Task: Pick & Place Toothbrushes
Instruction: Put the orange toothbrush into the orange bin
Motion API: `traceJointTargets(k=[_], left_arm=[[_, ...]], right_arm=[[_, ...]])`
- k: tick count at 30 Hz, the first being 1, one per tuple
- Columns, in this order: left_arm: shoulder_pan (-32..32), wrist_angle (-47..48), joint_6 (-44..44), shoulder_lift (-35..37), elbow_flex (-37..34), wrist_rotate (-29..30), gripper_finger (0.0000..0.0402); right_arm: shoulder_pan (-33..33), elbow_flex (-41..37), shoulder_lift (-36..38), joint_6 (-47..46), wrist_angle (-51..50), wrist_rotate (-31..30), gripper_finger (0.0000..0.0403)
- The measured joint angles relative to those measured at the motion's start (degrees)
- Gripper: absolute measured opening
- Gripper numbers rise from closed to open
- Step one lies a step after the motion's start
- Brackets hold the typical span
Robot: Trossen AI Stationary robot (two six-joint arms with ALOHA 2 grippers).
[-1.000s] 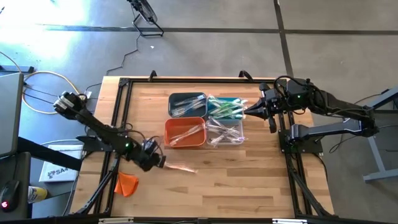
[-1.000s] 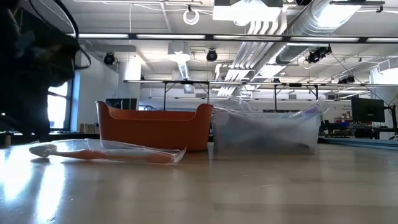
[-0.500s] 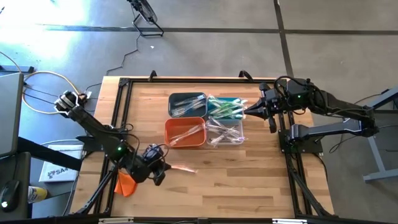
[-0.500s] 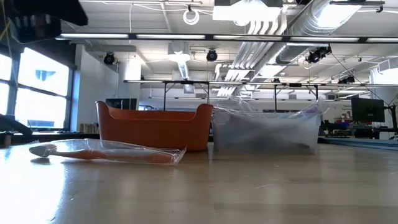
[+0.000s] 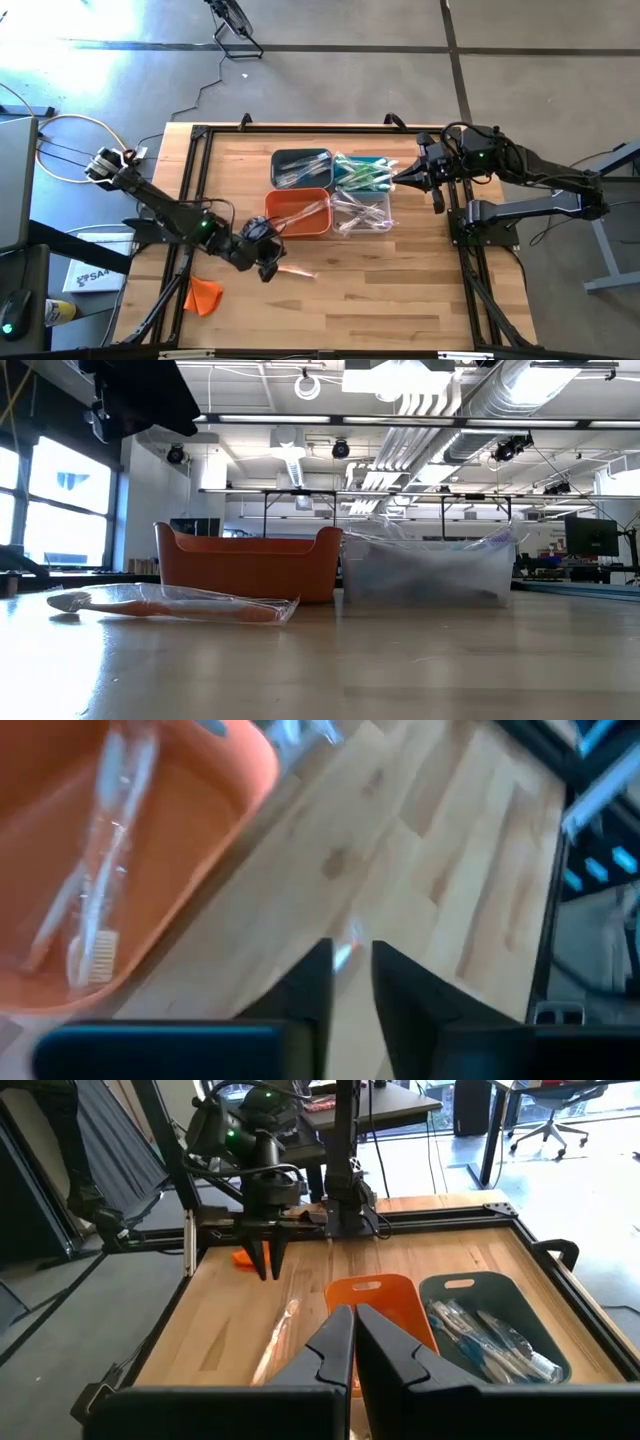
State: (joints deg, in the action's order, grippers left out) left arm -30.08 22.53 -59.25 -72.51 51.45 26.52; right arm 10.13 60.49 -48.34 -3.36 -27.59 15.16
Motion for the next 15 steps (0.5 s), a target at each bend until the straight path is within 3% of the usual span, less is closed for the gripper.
traceJointTargets(k=[7,15], left_arm=[[2.11,-1.6,16.24,0.0,0.01,-6.11,0.0142],[1.98,-1.8,20.49,-2.91,0.03,-6.18,0.0141]], right_arm=[[0.0,0.0,0.0,0.0,-0.02,-0.02,0.0006],[0.0,0.0,0.02,0.04,-0.04,-0.08,0.0006]])
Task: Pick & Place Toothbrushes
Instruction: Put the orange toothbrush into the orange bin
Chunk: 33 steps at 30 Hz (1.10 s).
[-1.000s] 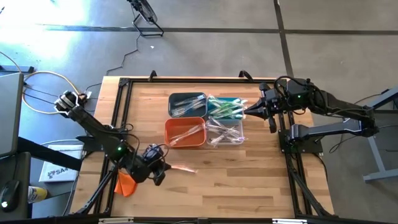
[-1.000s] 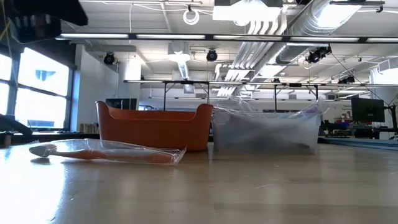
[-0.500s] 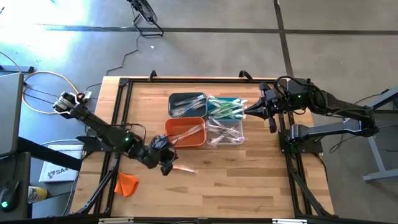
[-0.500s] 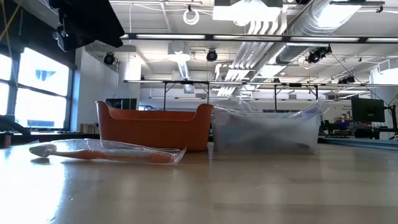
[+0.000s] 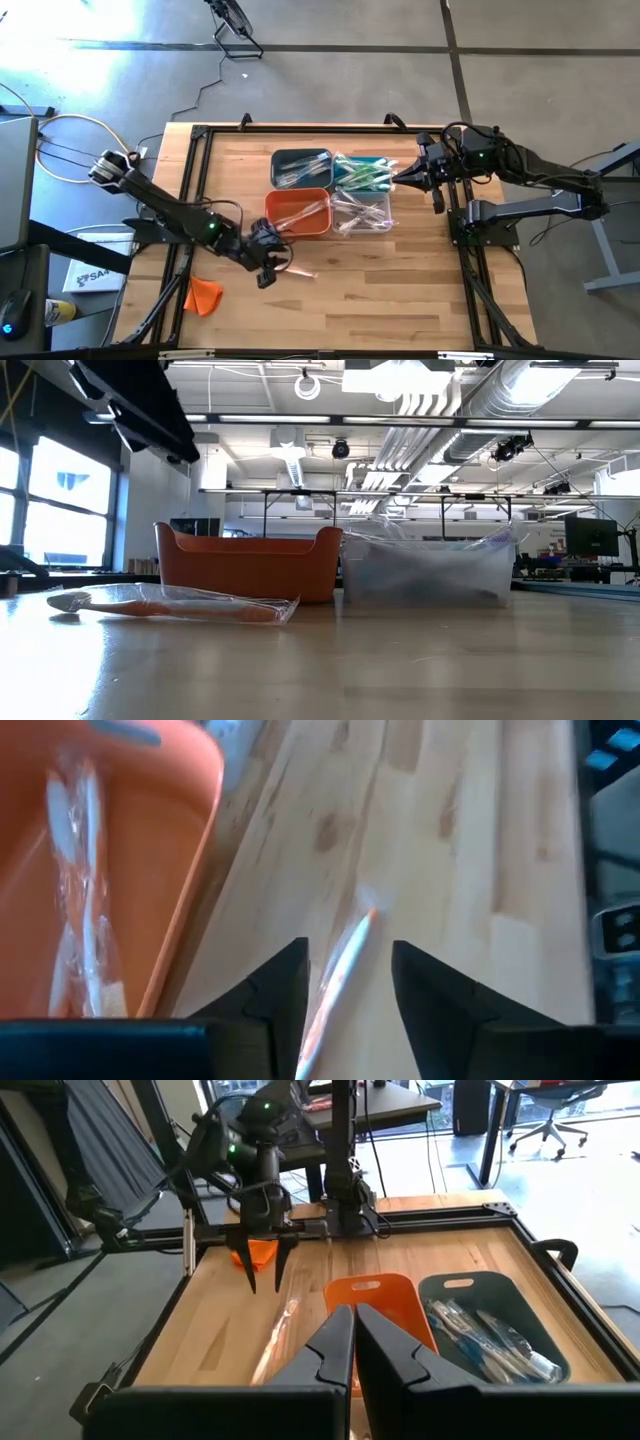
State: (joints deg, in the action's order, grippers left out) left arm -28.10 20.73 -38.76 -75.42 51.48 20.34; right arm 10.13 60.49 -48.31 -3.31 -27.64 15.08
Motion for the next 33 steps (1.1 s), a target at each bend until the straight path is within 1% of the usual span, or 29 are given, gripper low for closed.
traceJointTargets(k=[9,22,33], left_arm=[[-0.02,0.11,-0.02,-6.98,-0.03,-0.97,0.0139],[-0.02,-1.32,-0.48,-17.08,-0.02,-7.57,0.0139],[-0.07,-1.44,-0.7,-22.1,0.05,-7.22,0.0138]], right_arm=[[0.0,0.0,0.0,-0.04,0.02,-0.09,0.0006],[0.0,0.0,0.0,-0.11,0.02,-0.09,0.0006],[0.0,0.0,0.0,-0.13,0.02,-0.09,0.0006]])
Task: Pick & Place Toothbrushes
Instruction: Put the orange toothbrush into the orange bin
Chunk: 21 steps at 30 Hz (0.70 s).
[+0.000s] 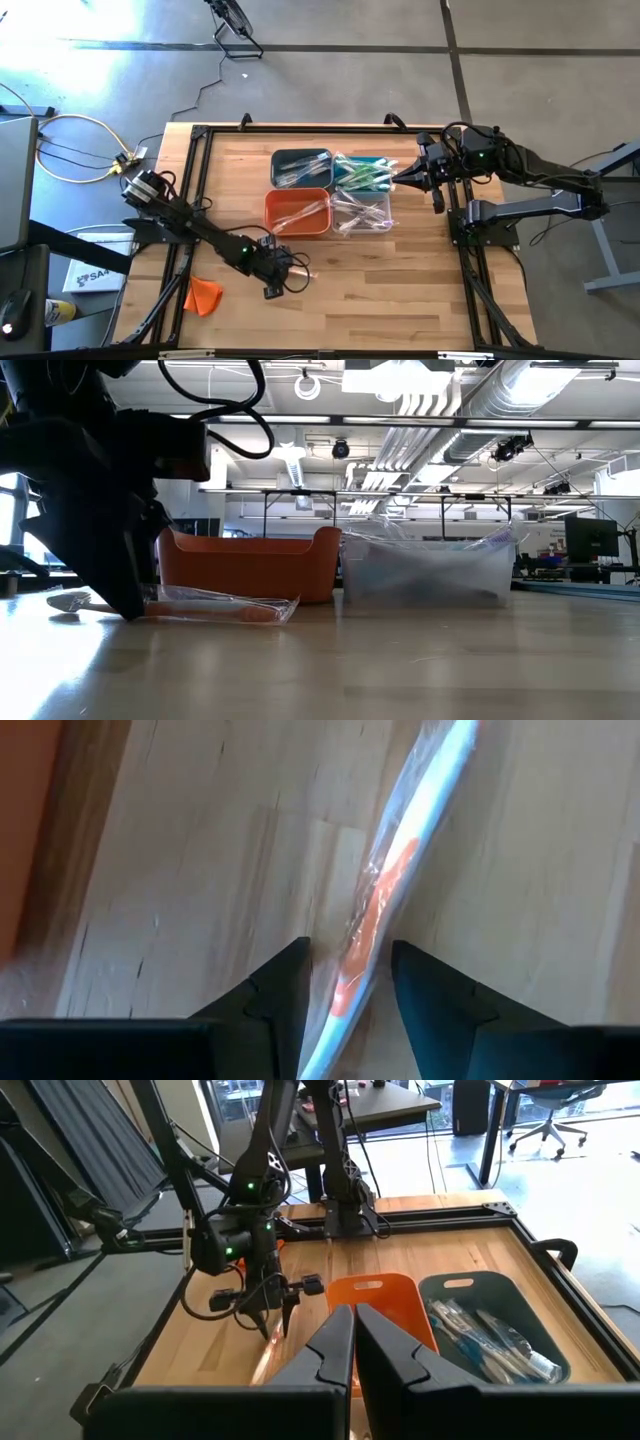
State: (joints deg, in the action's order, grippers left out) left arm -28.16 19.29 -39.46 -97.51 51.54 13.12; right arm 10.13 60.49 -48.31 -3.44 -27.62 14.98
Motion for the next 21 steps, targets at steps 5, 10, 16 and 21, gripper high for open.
traceJointTargets(k=[5,10,16,21], left_arm=[[0.0,0.06,0.0,-0.79,0.12,0.2,0.0138],[0.02,0.09,-0.03,-0.86,0.09,0.06,0.0107],[0.14,-2.47,-3.78,-0.96,-0.1,-1.85,0.0027],[0.13,-2.48,-8.63,-1.37,2.69,-6.99,0.0016]], right_arm=[[0.0,0.0,0.0,0.0,0.0,0.07,0.0006],[0.0,0.0,0.0,0.0,-0.02,0.06,0.0006],[0.0,0.0,0.0,0.01,-0.01,0.03,0.0006],[0.0,0.0,0.0,0.11,0.0,0.02,0.0006]])
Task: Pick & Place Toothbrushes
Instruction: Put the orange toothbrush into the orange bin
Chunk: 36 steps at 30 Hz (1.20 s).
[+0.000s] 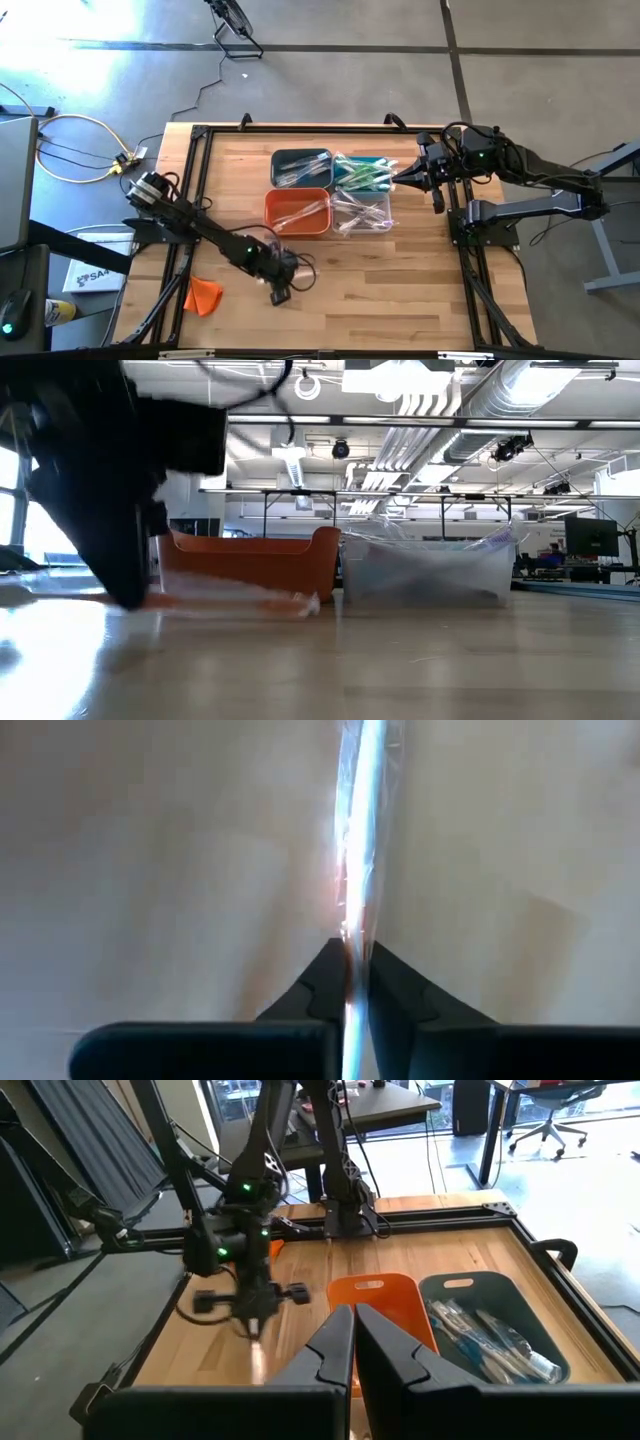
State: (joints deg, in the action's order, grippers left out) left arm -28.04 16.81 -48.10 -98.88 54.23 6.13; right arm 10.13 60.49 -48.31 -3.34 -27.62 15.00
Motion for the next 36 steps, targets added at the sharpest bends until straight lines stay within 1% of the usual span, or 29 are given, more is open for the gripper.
traceJointTargets(k=[3,5,8,11,18,21,24,28,31,34,36], left_arm=[[-0.25,-0.29,1.69,0.03,3.29,-2.98,0.002],[-0.19,0.71,3.9,0.06,5.9,-2.99,0.0014],[-0.05,6.59,6.37,0.06,10.77,-1.82,0.0009],[-0.06,16.32,7.56,0.08,16.29,2.37,0.0009],[-0.04,43.28,7.8,0.15,29.03,14.46,0.0013],[0.34,51.95,7.79,0.22,33.12,19.44,0.0013],[1.6,57.45,8.21,0.28,35.46,23.14,0.0014],[5.45,56.22,11.35,0.28,35.81,25.92,0.0014],[9.02,51.59,17.09,0.28,35.55,25.92,0.0014],[12.71,45.31,22.63,0.34,33.37,25.68,0.0014],[15.21,43.88,24.55,0.34,31.97,23.92,0.0014]], right_arm=[[0.0,0.0,0.0,0.02,-0.02,-0.02,0.0006],[0.0,0.0,0.0,0.05,-0.02,-0.02,0.0006],[0.01,0.0,0.0,0.13,-0.02,-0.02,0.0006],[0.0,0.0,0.0,0.46,-0.02,-0.02,0.0006],[0.0,0.0,0.0,0.52,-0.02,0.07,0.0006],[0.0,0.0,0.0,0.05,-0.02,0.11,0.0006],[0.0,0.0,0.0,-0.03,-0.02,0.13,0.0006],[0.0,0.0,0.0,-0.04,-0.02,0.16,0.0006],[0.0,0.0,0.0,-0.06,-0.02,0.16,0.0006],[0.0,0.0,0.0,-0.08,-0.04,0.24,0.0006],[0.0,0.0,0.0,-0.09,-0.04,0.63,0.0006]])
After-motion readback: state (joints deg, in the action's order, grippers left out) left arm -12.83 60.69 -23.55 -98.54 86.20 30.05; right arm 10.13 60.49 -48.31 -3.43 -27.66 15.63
